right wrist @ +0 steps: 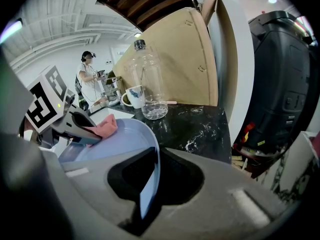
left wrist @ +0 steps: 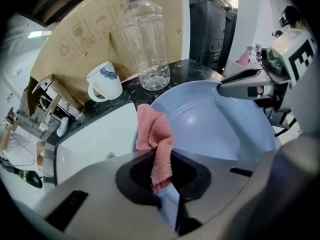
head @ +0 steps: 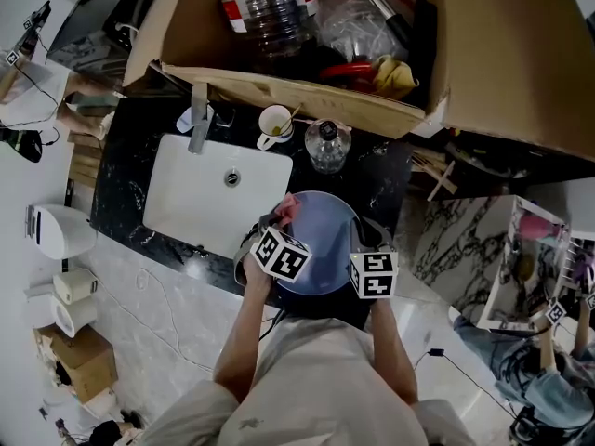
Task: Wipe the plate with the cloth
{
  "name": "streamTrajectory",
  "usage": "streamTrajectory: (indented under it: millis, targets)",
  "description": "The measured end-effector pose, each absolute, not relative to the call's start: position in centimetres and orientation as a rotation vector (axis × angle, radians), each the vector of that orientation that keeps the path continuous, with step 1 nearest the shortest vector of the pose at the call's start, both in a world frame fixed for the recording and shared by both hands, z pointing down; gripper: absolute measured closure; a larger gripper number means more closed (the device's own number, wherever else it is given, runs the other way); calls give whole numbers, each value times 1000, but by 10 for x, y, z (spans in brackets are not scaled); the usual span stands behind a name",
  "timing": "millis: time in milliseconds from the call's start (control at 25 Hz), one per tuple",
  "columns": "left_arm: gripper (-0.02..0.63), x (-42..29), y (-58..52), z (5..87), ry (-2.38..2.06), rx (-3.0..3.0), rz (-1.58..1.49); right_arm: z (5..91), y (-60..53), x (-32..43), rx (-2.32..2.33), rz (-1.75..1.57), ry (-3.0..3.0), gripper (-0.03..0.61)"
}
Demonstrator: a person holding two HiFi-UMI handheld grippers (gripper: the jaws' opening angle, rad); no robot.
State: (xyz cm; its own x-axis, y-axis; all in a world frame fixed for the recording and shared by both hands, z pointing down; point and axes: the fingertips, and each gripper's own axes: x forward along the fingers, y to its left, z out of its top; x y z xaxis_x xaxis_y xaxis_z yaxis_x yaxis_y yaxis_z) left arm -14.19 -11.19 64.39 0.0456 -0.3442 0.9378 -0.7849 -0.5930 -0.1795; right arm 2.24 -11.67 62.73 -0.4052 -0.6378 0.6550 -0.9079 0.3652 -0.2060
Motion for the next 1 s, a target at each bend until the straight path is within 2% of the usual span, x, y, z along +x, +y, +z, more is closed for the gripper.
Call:
streamTrajectory:
  millis: [1000]
  targets:
    - [581,-155,-61,644,-953,1927,1625,628,-115,24,1361,781,-2167,541]
